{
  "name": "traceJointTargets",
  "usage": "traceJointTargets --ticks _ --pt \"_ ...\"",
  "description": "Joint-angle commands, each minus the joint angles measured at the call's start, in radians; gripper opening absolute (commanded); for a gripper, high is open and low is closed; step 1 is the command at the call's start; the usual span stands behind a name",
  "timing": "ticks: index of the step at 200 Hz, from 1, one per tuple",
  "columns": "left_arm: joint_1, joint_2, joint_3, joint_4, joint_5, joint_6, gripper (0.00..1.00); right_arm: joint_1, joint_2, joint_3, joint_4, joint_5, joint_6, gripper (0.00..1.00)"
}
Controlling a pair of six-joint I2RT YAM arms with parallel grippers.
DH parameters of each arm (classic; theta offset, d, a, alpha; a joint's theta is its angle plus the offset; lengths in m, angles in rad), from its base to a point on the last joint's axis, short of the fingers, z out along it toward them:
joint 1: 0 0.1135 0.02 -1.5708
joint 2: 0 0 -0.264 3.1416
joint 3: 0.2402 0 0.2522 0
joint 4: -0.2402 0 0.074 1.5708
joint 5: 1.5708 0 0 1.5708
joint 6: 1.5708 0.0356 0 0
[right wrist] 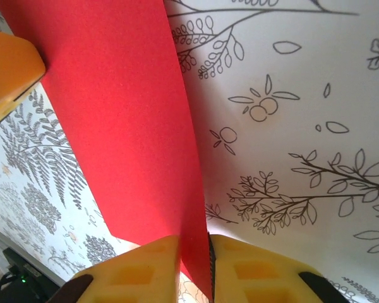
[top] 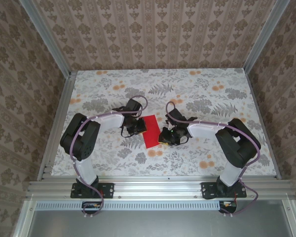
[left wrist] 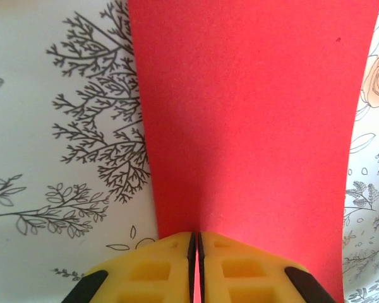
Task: Fold a paper plane with a square sheet of paper (pick it up from the middle)
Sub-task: Third fold the triangle at the center of the table.
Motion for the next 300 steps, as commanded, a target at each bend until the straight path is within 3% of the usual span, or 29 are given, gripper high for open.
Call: traceJointTargets --ticks 1,27,63,208,270,300 --pt "0.002 0.026 0.021 -0.047 -0.025 0.03 0.13 0.007 -0.055 -0.022 0.011 -0.01 0.02 0.23" --pt "-0.002 0.034 0.022 -0.05 -0.027 0.033 0.13 0.007 -0.077 -0.031 0.003 0.001 0.027 0.2" --pt "-0.006 0.039 0.024 -0.051 -0.029 0.036 0.12 0.007 -0.071 -0.029 0.035 -0.014 0.047 0.09" --pt "-0.012 0.034 0.031 -0.074 -0.033 0.051 0.08 0.02 0.108 0.077 0.302 -0.1 0.131 0.08" --pt "-0.001 -0.05 0.097 -0.083 -0.036 0.079 0.2 0.021 0.113 0.09 0.165 -0.068 0.07 0.08" --pt "0.011 -0.028 0.127 -0.107 -0.057 0.097 0.2 0.021 0.111 0.094 0.127 -0.058 0.05 0.09"
